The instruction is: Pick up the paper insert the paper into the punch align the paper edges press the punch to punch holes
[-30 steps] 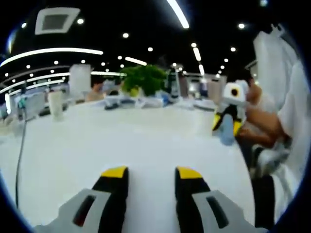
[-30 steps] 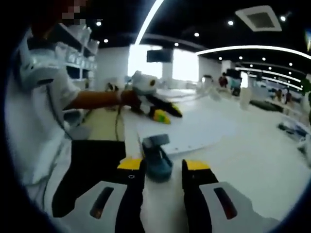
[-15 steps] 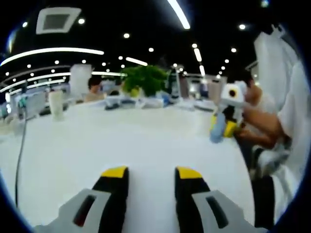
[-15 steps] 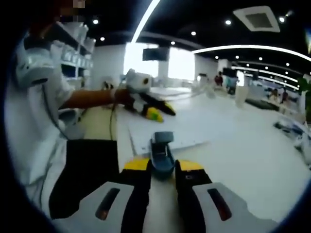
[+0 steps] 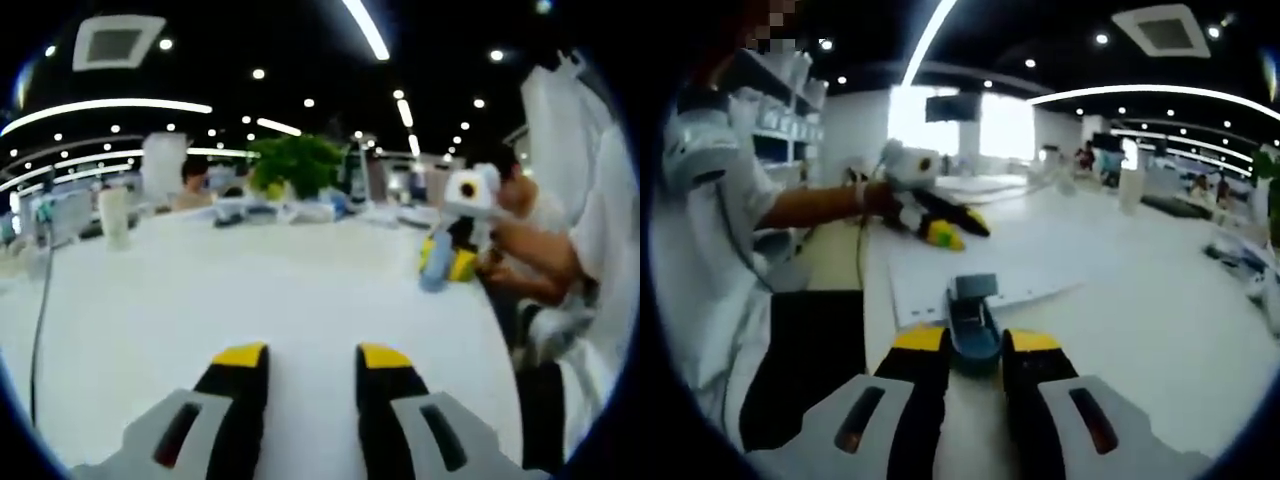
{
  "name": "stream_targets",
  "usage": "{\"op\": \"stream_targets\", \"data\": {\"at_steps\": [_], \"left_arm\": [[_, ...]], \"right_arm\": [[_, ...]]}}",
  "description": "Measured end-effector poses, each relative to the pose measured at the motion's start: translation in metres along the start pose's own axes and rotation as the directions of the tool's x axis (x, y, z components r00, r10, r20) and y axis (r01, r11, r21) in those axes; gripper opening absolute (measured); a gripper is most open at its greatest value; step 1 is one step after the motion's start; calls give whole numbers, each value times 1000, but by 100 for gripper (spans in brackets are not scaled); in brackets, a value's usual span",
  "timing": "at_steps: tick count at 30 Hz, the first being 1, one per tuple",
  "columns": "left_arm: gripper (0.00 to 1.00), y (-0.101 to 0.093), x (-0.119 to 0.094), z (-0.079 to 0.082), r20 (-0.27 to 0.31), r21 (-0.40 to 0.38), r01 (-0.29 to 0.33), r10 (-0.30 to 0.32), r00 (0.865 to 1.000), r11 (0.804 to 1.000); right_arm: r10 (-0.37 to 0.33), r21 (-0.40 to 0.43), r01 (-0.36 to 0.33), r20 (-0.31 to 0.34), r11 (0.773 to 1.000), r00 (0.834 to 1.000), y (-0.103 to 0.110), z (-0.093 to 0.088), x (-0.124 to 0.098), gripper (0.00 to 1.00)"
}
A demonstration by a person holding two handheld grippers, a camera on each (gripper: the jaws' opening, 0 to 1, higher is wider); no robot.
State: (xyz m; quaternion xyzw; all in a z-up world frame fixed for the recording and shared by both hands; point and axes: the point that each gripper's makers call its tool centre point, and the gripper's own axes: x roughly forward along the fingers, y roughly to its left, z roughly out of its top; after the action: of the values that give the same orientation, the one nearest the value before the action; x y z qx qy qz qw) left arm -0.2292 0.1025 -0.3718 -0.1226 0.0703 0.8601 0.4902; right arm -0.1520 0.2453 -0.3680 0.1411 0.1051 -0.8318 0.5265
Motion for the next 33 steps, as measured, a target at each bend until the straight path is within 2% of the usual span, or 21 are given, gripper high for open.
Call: {"op": "stream_targets", "data": {"at_steps": [3,5,15,23,33], "left_arm": [[36,0,0,0,0,0,0,0,1000,1000],[36,0,0,0,0,1,2,-2,1000,1000],[35,-2,-1,0,1,3,6,-6,1000,1000],[35,-3,-1,0,3,3,7,-7,1000,1000],[35,-3,-1,0,5,3,5,-5,1000,1000]], "right_arm": [[-6,15,6,0,1000,1000,-3,0,2,24],[-52,7,52,-10,999,999,-11,0,3,24],[-140,46,142,-31,989,990,-33,3,11,24],[-231,93,233,-36,968,972,-58,4,18,24],[-277,126,279,-30,952,960,-76,6,24,23]]}}
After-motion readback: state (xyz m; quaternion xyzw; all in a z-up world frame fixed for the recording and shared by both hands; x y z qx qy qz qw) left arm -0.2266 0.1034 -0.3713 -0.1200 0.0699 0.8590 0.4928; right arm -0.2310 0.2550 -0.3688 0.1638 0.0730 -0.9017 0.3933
